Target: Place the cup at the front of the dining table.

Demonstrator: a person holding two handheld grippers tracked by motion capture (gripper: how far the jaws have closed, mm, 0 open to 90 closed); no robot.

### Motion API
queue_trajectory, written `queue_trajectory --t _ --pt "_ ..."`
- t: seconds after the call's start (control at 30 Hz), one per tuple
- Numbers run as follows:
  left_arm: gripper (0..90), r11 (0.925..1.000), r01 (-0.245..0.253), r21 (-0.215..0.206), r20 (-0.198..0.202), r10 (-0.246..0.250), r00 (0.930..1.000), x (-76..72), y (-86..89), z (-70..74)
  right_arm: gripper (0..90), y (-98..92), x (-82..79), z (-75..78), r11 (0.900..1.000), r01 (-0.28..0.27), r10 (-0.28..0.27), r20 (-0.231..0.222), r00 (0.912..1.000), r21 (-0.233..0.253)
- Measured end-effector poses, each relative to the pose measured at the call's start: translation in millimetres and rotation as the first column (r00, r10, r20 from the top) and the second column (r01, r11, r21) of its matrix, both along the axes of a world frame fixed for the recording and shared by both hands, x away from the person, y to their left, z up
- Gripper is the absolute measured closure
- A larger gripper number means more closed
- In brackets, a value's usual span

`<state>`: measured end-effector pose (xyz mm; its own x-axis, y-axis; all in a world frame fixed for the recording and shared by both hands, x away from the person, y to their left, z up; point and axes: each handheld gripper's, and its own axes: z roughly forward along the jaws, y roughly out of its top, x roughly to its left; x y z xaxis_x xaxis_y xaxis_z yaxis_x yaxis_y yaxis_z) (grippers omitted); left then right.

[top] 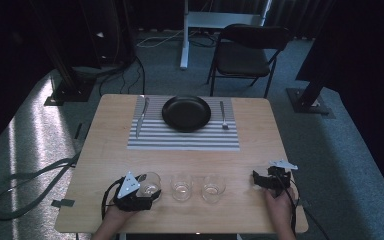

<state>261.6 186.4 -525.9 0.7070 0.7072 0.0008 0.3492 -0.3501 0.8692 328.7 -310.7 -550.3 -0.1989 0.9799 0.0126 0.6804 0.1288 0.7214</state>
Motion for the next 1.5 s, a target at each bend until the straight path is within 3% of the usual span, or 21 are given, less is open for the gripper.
queue_trajectory --t 0.53,1.5 --pt "19.8 0.9998 -0.012 -0.013 0.002 0.012 0.9999 1.5 3.4 10.4 12.2 0.0 0.0 0.0 1.0 0.0 0.0 0.0 1.0 0.0" --pt "19.8 0.9994 -0.032 0.01 -0.034 0.032 0.9989 20.8 1.6 6.4 12.2 0.0 0.0 0.0 1.0 0.0 0.0 0.0 1.0 0.0"
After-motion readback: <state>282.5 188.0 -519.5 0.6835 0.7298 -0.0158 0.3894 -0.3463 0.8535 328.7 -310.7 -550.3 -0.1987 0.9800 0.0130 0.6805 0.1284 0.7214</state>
